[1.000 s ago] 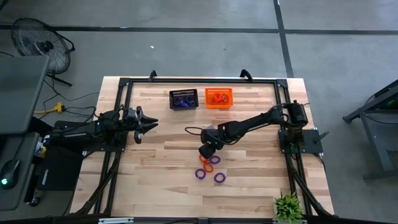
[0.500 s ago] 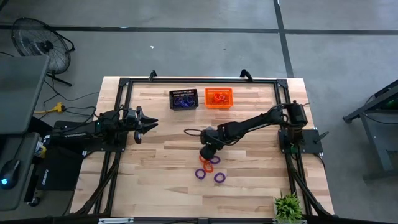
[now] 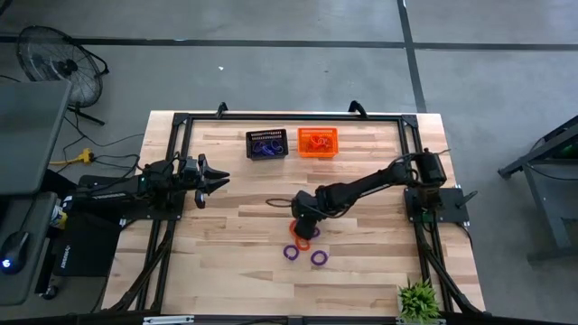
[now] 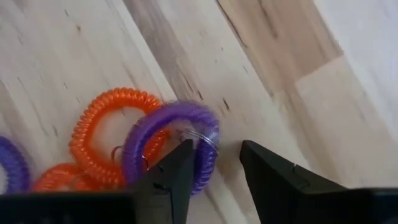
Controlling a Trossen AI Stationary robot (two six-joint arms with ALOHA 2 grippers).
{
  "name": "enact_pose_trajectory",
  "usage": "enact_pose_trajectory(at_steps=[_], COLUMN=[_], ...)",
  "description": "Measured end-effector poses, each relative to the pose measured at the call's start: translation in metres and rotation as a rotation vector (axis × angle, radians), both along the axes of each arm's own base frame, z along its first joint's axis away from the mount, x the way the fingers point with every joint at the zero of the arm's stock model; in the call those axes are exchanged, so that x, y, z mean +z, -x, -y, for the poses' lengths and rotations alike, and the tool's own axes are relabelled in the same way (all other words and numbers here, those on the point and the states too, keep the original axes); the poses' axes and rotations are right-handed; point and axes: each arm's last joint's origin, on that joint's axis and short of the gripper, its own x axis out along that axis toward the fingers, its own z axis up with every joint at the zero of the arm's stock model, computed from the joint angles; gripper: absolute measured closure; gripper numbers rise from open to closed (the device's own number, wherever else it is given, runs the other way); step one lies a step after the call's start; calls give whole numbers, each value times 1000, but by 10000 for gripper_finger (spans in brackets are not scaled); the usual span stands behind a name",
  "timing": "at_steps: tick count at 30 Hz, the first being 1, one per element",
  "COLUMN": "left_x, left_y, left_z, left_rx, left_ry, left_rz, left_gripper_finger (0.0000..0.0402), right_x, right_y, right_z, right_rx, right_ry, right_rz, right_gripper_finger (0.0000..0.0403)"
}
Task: Sort spring keychains
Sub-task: Put the purple spring keychain into the black bin
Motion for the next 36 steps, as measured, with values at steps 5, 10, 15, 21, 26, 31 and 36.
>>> enact_pose_trajectory(at_steps=[5,10,15,21,26,31,36], left_x=[0,0,0,0,0,0,0], left_y=[0,0,0,0,0,0,0], left_z=[0,0,0,0,0,0,0], left_rx=[0,0,0,0,0,0,0], left_ry=[0,0,0,0,0,0,0], left_rz=[0,0,0,0,0,0,0], left_gripper_finger=[302,302,302,302,302,302,302], right_x=[-1,-1,0,13,31,48,62], right_y=[0,-1,-2,0,3,3,3], right_z=[-3,-3,-4,-3,3,10,17], right_rx=[43,36,38,18,1,-14,-24], right_ry=[71,75,57,33,31,8,-18], right_rz=[5,10,19,55,92,152,214], right_gripper_finger=[298,345,384,382,385,395,393])
